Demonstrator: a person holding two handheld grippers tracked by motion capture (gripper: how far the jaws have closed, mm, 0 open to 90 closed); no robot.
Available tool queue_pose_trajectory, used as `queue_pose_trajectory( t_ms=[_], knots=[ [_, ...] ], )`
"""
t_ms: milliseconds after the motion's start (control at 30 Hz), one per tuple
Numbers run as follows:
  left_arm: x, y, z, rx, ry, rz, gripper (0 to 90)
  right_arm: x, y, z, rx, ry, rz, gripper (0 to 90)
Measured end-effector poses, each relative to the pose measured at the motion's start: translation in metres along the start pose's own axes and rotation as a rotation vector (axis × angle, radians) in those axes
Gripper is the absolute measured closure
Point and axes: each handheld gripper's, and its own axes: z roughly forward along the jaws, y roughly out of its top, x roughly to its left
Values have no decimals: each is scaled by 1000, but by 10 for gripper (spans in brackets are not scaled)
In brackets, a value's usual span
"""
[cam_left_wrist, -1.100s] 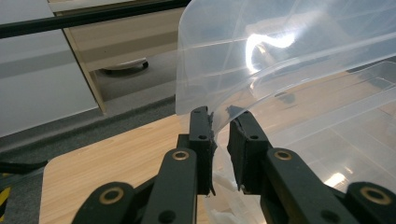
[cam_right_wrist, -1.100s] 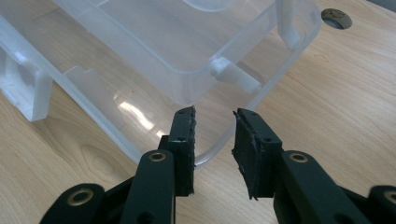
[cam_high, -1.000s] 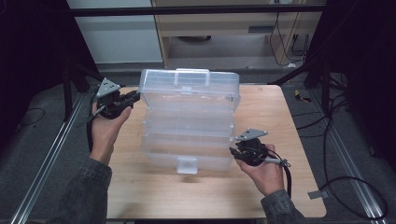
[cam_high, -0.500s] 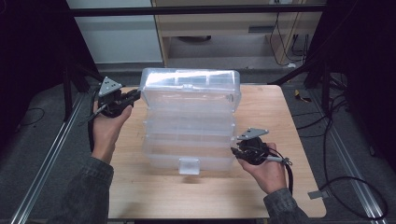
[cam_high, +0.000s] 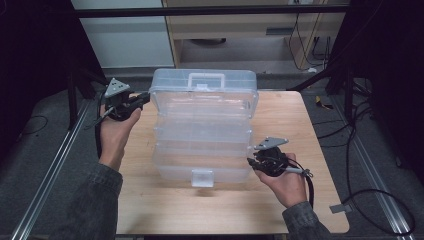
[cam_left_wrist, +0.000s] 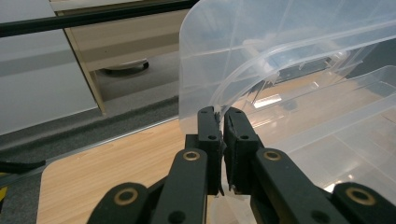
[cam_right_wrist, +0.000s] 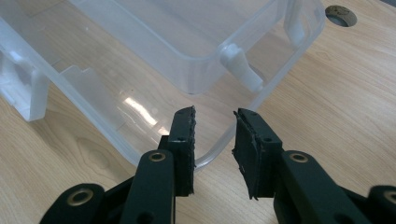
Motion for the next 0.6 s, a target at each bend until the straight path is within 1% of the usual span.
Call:
queue_pose_trajectory(
  t_ms=[600],
  knots=[
    [5, 8, 8, 11, -1, -9, 866, -1, -1, 1, -7, 8, 10, 674]
  ],
)
